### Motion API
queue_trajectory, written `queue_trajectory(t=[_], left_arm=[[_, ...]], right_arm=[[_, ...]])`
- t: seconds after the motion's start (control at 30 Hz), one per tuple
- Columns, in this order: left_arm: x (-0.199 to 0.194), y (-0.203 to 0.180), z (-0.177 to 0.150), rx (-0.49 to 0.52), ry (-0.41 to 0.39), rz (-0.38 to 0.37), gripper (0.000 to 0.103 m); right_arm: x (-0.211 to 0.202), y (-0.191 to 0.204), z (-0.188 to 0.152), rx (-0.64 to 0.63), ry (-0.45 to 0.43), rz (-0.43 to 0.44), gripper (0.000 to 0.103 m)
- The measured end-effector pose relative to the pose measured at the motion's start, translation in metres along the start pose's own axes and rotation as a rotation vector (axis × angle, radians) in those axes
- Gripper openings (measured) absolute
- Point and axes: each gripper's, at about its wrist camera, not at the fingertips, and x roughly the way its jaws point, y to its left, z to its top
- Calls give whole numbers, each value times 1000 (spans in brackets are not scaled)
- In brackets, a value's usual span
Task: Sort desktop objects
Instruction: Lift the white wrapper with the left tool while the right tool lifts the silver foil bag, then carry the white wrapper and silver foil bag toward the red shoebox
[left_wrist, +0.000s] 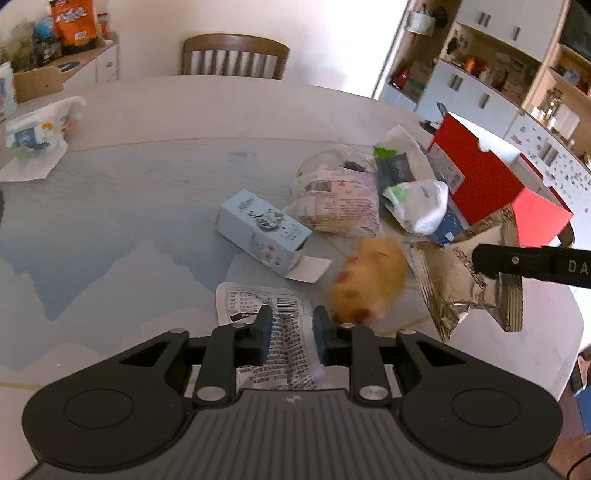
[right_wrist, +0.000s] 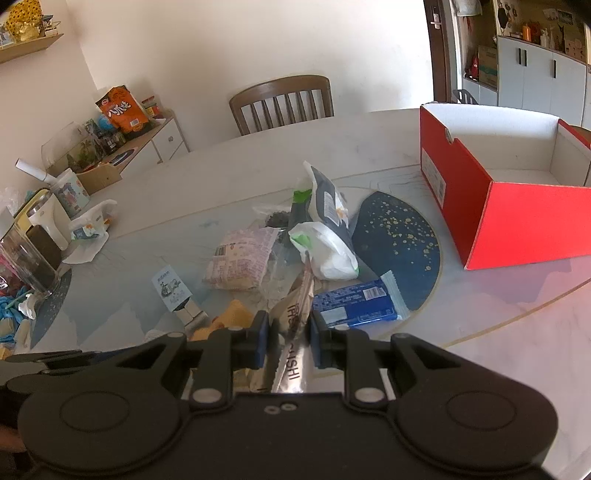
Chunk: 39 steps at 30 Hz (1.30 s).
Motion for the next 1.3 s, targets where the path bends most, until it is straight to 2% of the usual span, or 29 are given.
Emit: queue_trajectory(t=[0.07, 0.1, 0.13, 0.27, 0.43, 0.6, 0.67, 0.7, 1.3], left_arm=[[1, -3, 1, 7, 12, 34, 46], [1, -3, 0, 6, 14, 32, 67], [0, -3, -1, -1, 8, 33, 71], [3, -2, -3, 6, 37, 35, 71], [12, 6, -6, -37, 82, 85, 71], [14, 2, -8, -16, 84, 103, 71], [14, 1, -8, -16, 82, 91, 69], [13, 1, -8, -15, 79, 85, 59], [-8, 10, 0, -65, 42, 17, 53]], right_arm=[[1, 0, 0, 2, 1, -2, 22], [1, -1, 0, 4, 3, -1, 22], [1, -2, 0, 5, 3, 0, 22], [1, -3, 0, 6, 3, -1, 22], [1, -8, -2, 16, 9, -2, 22], [2, -10, -3, 21, 14, -3, 22], [3, -11, -3, 23, 15, -5, 22], [3, -11, -3, 24, 15, -5, 22], [-10, -16, 5, 42, -13, -1, 22]])
